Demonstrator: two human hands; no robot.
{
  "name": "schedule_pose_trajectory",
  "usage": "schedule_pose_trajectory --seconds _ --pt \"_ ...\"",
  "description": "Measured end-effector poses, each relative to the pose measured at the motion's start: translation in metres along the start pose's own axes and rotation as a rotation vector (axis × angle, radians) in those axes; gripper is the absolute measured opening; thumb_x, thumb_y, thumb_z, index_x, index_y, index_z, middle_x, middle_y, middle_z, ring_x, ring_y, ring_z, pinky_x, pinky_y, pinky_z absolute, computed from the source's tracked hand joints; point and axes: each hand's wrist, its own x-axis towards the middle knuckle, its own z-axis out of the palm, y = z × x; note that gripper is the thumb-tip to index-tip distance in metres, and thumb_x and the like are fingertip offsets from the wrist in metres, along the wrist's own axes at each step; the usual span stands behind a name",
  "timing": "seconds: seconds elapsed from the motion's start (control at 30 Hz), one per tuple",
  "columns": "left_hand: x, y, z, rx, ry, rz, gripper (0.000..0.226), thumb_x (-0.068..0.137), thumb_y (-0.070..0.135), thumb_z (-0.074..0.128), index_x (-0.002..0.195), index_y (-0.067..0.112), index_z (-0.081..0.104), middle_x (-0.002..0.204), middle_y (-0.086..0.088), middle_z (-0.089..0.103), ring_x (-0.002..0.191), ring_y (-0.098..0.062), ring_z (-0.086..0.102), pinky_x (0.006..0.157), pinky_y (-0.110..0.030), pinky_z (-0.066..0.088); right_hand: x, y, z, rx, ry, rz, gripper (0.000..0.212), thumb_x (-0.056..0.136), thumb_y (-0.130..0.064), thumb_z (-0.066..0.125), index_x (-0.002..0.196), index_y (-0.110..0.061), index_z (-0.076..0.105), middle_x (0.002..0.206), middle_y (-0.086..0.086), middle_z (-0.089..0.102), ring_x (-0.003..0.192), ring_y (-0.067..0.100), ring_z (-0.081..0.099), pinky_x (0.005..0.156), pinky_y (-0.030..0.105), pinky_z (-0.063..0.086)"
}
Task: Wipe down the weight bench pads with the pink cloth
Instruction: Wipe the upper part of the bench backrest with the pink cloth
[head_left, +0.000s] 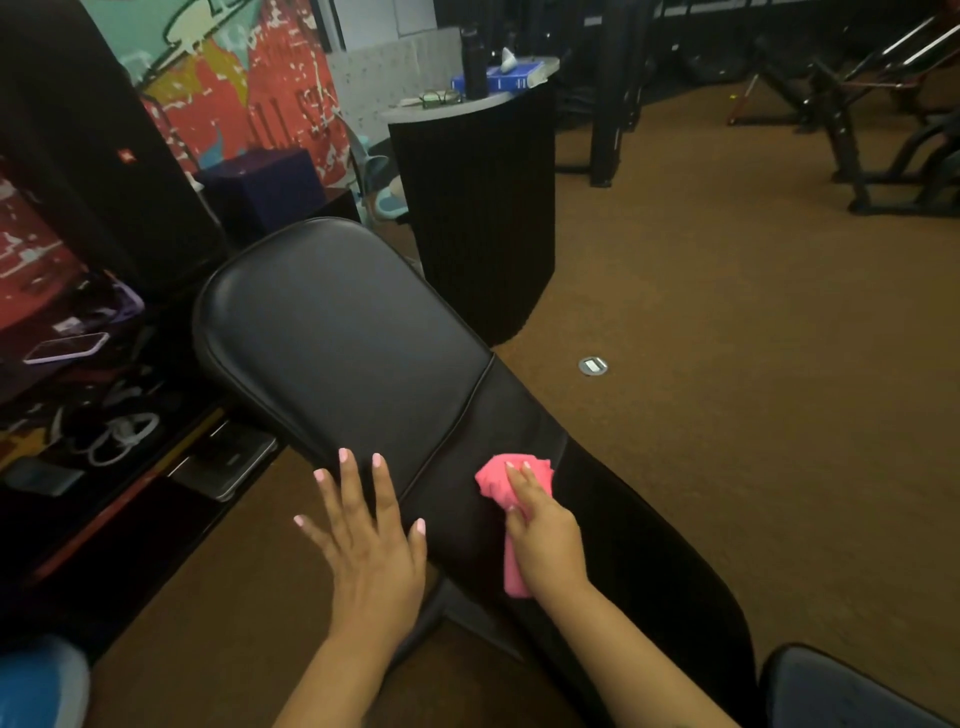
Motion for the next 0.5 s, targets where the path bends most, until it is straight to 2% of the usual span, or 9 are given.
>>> schedule_pose_trajectory --seconds 0.17,0.3,0.4,0.5 --pt "-0.001 -0.003 -0.002 0.023 -0.018 0.002 0.095 0.082 0.022 0.072 0.152 0.012 0.009 0.161 -0.015 -0.008 0.146 -0.036 -0.013 0.103 -0.073 0.005 -0.015 -0.032 0.013 0.001 -0.049 -0.186 0.052 0.092 -0.013 0.050 0.136 -0.037 0.038 0.148 -0.018 0.031 0.131 0.005 0.037 0.109 0.025 0.029" --pt "-0.003 -0.004 -0.002 0.033 -0.029 0.003 0.091 0.083 0.024 0.069 0.152 0.012 0.010 0.161 -0.015 -0.008 0.146 -0.037 -0.013 0.103 -0.074 0.006 -0.039 -0.010 0.015 -0.064 -0.109 -0.276 0.056 0.092 -0.015 0.051 0.132 -0.045 0.028 0.143 -0.026 0.025 0.129 0.001 0.038 0.102 0.013 0.023" --pt "-0.003 -0.004 -0.002 0.039 -0.047 -0.004 0.091 0.084 0.026 0.068 0.152 0.013 0.008 0.161 -0.014 -0.009 0.146 -0.035 -0.013 0.103 -0.074 0.005 -0.045 0.016 0.007 -0.103 -0.090 -0.175 0.057 0.090 -0.014 0.053 0.127 -0.049 0.026 0.136 -0.031 0.023 0.125 0.002 0.044 0.105 0.015 0.030" --pt "-0.001 -0.006 -0.002 0.054 -0.072 -0.013 0.094 0.083 0.031 0.069 0.152 0.014 0.006 0.161 -0.012 -0.013 0.146 -0.033 -0.014 0.102 -0.073 0.003 -0.038 0.022 0.003 -0.101 -0.056 -0.077 0.058 0.090 -0.013 0.053 0.132 -0.046 0.030 0.143 -0.025 0.027 0.128 0.006 0.042 0.105 0.019 0.030"
